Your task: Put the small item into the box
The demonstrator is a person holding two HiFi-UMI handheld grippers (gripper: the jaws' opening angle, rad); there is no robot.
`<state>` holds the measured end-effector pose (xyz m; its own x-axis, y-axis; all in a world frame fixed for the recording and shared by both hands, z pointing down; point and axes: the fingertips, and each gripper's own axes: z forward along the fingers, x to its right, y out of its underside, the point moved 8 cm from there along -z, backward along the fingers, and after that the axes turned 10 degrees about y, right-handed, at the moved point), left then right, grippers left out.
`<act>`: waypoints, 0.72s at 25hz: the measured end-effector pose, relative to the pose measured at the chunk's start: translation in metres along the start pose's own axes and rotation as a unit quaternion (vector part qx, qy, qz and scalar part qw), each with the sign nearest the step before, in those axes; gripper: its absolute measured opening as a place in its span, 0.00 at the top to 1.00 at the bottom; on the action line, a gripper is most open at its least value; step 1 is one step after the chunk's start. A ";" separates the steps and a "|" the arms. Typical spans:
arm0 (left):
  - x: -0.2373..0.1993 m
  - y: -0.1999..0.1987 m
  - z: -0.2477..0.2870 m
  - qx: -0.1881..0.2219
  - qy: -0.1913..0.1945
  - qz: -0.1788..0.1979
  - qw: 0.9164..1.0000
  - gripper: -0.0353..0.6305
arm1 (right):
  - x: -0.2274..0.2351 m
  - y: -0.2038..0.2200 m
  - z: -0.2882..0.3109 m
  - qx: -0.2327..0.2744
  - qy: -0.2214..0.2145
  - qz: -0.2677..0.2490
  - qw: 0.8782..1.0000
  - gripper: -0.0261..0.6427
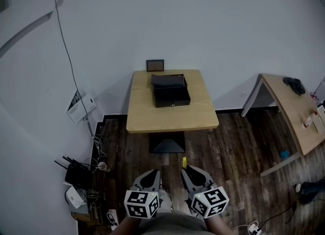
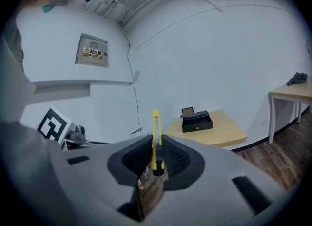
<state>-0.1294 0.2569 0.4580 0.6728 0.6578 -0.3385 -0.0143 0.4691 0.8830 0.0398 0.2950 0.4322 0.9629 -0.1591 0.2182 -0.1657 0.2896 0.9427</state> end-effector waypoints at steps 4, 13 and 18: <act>-0.004 -0.006 0.016 -0.002 0.007 -0.001 1.000 0.94 | 0.009 -0.002 0.011 -0.005 0.009 0.002 1.000 0.89; -0.034 -0.027 0.058 -0.003 0.017 -0.011 1.000 0.94 | 0.030 -0.014 0.062 -0.015 0.018 0.009 1.000 0.89; -0.061 -0.046 0.089 -0.003 0.025 -0.015 1.000 0.94 | 0.040 -0.030 0.104 -0.013 0.018 0.006 1.000 0.89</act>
<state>-0.1038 0.1432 0.4665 0.6348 0.6722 -0.3810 0.0006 0.4927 0.8702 0.0612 0.1823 0.4391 0.9681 -0.1216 0.2192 -0.1719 0.3148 0.9335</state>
